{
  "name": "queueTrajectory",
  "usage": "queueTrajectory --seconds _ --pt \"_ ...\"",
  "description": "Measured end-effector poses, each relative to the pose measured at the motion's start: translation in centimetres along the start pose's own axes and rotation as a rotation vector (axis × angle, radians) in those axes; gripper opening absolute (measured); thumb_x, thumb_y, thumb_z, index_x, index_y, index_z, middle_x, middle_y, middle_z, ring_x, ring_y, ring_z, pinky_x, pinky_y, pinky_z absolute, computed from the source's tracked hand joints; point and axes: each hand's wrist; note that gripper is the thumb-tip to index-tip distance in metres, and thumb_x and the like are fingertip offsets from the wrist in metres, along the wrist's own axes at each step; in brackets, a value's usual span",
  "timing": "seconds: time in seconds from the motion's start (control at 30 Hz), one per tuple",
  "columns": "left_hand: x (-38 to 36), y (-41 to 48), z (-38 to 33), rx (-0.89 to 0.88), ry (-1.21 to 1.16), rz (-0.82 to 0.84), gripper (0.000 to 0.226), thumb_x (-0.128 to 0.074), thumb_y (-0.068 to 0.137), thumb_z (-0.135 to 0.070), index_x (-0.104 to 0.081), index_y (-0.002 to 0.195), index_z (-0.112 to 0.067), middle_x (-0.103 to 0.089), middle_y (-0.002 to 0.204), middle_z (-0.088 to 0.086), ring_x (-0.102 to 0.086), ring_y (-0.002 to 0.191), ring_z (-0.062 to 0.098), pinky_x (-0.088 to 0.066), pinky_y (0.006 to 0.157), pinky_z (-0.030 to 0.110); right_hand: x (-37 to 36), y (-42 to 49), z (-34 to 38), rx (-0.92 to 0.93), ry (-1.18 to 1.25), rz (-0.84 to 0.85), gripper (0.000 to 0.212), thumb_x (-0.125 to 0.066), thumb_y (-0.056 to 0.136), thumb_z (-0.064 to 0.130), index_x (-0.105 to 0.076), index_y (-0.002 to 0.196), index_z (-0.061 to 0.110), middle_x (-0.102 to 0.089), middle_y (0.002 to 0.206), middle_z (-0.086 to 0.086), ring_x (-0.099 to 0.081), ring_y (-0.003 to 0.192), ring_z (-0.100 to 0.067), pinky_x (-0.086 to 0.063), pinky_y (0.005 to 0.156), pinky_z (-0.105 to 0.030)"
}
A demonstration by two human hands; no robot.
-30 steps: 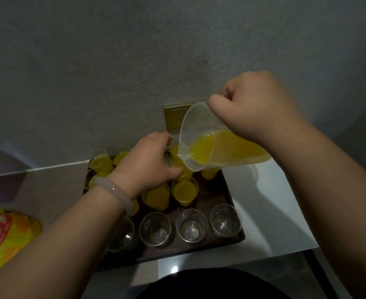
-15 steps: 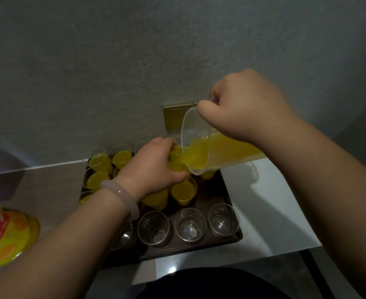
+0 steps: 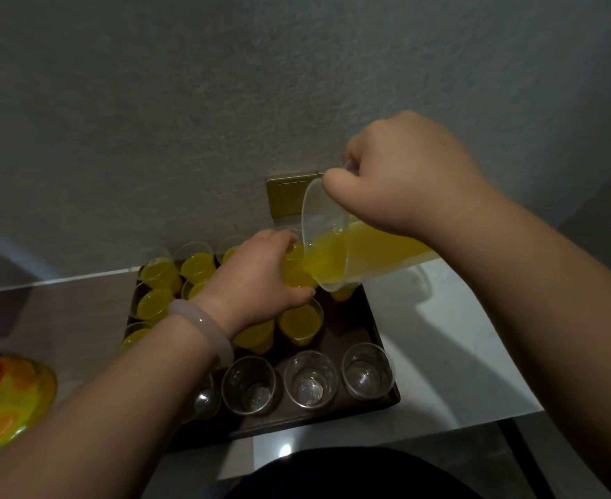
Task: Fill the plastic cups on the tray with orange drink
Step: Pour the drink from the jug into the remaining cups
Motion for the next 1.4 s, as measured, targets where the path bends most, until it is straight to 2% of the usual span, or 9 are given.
queueTrajectory --seconds 0.4,0.67,0.73,0.8,0.87,0.93,1.03,1.27,1.4 --pt "0.1 0.3 0.3 0.019 -0.030 -0.034 0.074 -0.076 0.069 -0.046 -0.047 0.133 -0.021 -0.052 0.127 -0.001 -0.051 0.113 0.015 -0.039 0.092 0.023 -0.2 0.0 -1.4 -0.065 0.118 -0.056 0.040 -0.049 0.083 0.032 -0.036 0.051 0.012 -0.032 0.047 -0.001 -0.029 0.045 -0.017 -0.016 0.047 -0.027" --pt "0.8 0.1 0.4 0.014 -0.070 -0.069 0.077 -0.078 0.069 -0.046 -0.046 0.135 -0.021 -0.052 0.127 -0.003 -0.050 0.111 0.011 -0.045 0.092 0.024 -2.0 -1.3 -5.2 -0.293 0.464 -0.178 0.042 -0.052 0.078 0.029 -0.027 0.047 0.016 -0.023 0.043 0.002 -0.022 0.044 -0.013 -0.019 0.050 -0.031" --pt "0.7 0.0 0.2 0.019 -0.090 -0.076 0.077 -0.077 0.069 -0.046 -0.045 0.135 -0.021 -0.050 0.127 -0.005 -0.047 0.106 0.006 -0.042 0.089 0.020 -2.4 -2.1 -6.0 -0.369 0.534 -0.231 0.039 -0.052 0.078 0.029 -0.033 0.048 0.012 -0.026 0.046 0.001 -0.024 0.047 -0.011 -0.019 0.049 -0.034" --pt "0.5 0.0 -0.1 0.019 -0.107 -0.074 0.077 -0.077 0.069 -0.046 -0.044 0.135 -0.021 -0.050 0.126 -0.005 -0.045 0.104 0.004 -0.041 0.088 0.019 -2.7 -2.8 -6.7 -0.458 0.631 -0.313 0.039 -0.050 0.074 0.029 -0.038 0.053 -0.003 -0.030 0.052 -0.006 -0.029 0.052 -0.020 -0.027 0.048 -0.041" --pt "0.2 -0.1 -0.6 0.004 -0.120 -0.065 0.076 -0.077 0.069 -0.044 -0.044 0.134 -0.021 -0.049 0.124 -0.006 -0.045 0.102 0.003 -0.040 0.088 0.017 -3.0 -3.4 -7.4 -0.558 0.730 -0.387 0.042 -0.050 0.072 0.029 -0.042 0.063 -0.011 -0.033 0.057 -0.014 -0.030 0.055 -0.024 -0.036 0.051 -0.049" --pt "-0.2 -0.2 -1.1 -0.018 -0.130 -0.052 0.073 -0.078 0.069 -0.043 -0.046 0.132 -0.021 -0.047 0.119 -0.009 -0.043 0.101 0.001 -0.037 0.086 0.015 -3.3 -4.0 -7.8 -0.628 0.796 -0.428 0.040 -0.049 0.070 0.031 -0.044 0.063 -0.009 -0.034 0.059 -0.015 -0.032 0.057 -0.026 -0.038 0.054 -0.054" --pt "-0.9 -0.1 -1.9 -0.067 -0.136 -0.030 0.071 -0.078 0.068 -0.044 -0.047 0.128 -0.020 -0.045 0.113 -0.011 -0.042 0.099 0.001 -0.033 0.083 0.013 -3.5 -4.8 -8.2 -0.694 0.850 -0.490 0.036 -0.048 0.069 0.032 -0.045 0.066 -0.003 -0.036 0.060 -0.015 -0.034 0.058 -0.027 -0.038 0.054 -0.054" --pt "-2.3 0.2 -3.6 -0.165 -0.141 0.087 0.075 -0.078 0.067 -0.040 -0.044 0.130 -0.020 -0.045 0.122 -0.008 -0.041 0.105 0.001 -0.031 0.087 0.009 -4.1 -5.3 -8.6 -0.784 0.910 -0.556 0.037 -0.047 0.068 0.034 -0.047 0.073 -0.002 -0.040 0.062 -0.013 -0.036 0.060 -0.027 -0.040 0.057 -0.056" --pt "-2.7 0.7 -4.1 -0.245 -0.080 0.175 0.073 -0.079 0.069 -0.040 -0.045 0.130 -0.021 -0.043 0.124 -0.007 -0.043 0.110 0.005 -0.034 0.088 0.011 -4.6 -5.4 -8.8 -0.768 0.896 -0.569 0.042 -0.046 0.069 0.031 -0.046 0.069 -0.011 -0.041 0.063 -0.028 -0.037 0.059 -0.029 -0.040 0.057 -0.056"
Point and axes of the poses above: each hand's wrist, its own y-axis towards the middle knuckle, its own x-axis out of the back of the hand, z = x × y
